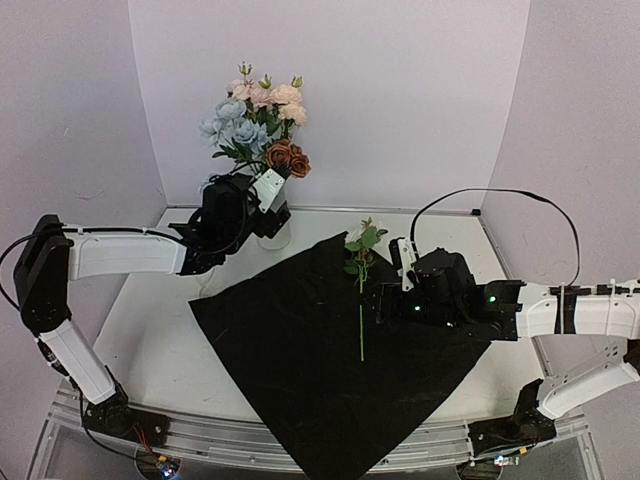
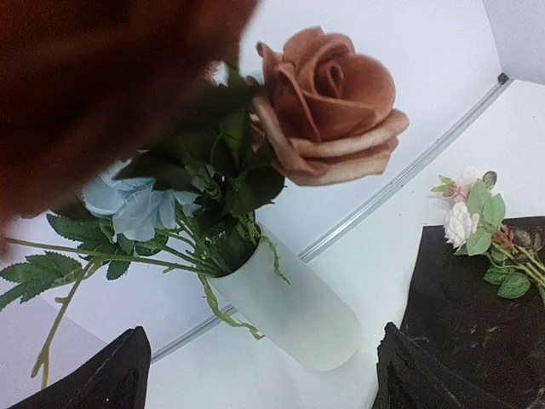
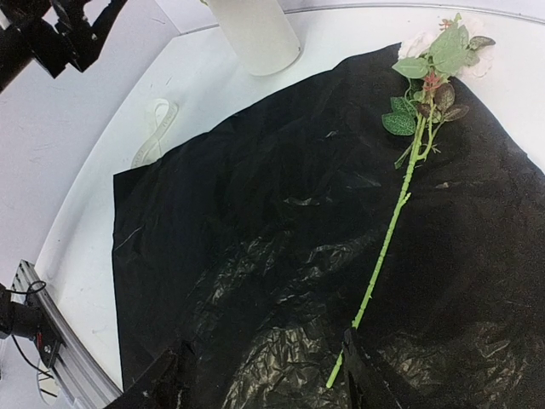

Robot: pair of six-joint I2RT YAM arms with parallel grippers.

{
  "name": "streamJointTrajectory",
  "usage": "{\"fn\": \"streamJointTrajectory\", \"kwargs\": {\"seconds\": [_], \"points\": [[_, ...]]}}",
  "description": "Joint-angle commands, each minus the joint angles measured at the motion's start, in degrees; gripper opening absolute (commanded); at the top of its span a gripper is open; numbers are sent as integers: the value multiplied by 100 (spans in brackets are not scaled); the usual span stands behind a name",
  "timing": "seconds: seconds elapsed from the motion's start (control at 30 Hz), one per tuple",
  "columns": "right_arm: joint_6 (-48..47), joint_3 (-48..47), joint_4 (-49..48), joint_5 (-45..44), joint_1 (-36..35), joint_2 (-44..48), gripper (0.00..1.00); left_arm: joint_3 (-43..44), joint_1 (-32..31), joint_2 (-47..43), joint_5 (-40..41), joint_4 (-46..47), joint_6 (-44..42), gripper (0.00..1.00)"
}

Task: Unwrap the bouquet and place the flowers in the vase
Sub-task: Adjust the fake flower in the vase.

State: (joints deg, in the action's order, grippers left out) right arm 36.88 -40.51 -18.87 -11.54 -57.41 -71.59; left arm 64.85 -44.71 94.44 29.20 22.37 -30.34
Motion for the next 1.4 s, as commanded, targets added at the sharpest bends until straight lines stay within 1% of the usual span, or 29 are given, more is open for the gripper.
{"fn": "streamJointTrajectory", "kwargs": {"seconds": [0.0, 0.13, 0.3, 0.47, 0.7, 0.87, 1.0, 1.1, 1.17, 1.27, 1.37], "points": [[33, -1, -99, -19, 5, 48, 60, -131, -12, -457, -458, 118, 361, 94], [18, -18, -103, -3, 5, 33, 60, -15, -11, -448, -226, 118, 264, 94], [16, -22, -110, -2, 4, 31, 60, 209, -9, -500, -170, 118, 236, 95], [28, -1, -125, -12, 3, 31, 60, 461, -12, -673, -88, 92, 538, 95], [35, 43, -143, -12, 4, 57, 60, 587, -11, -1114, -437, 92, 1325, 93], [46, 51, -174, 4, 4, 49, 60, 627, -3, -1230, -666, 83, 1998, 92], [47, 59, -187, 26, 6, 52, 60, 711, 87, -1326, -821, 56, 3001, 90], [57, 81, -196, 22, 4, 70, 60, 806, 288, -1403, -1153, -99, 3812, 85], [64, 98, -196, 21, 6, 88, 60, 933, 412, -1415, -1325, -276, 4190, 83], [67, 116, -198, 23, 6, 101, 60, 1084, 484, -1438, -1509, -439, 4482, 82], [66, 131, -204, 25, 7, 102, 60, 1144, 505, -1537, -1589, -446, 4528, 82]]}}
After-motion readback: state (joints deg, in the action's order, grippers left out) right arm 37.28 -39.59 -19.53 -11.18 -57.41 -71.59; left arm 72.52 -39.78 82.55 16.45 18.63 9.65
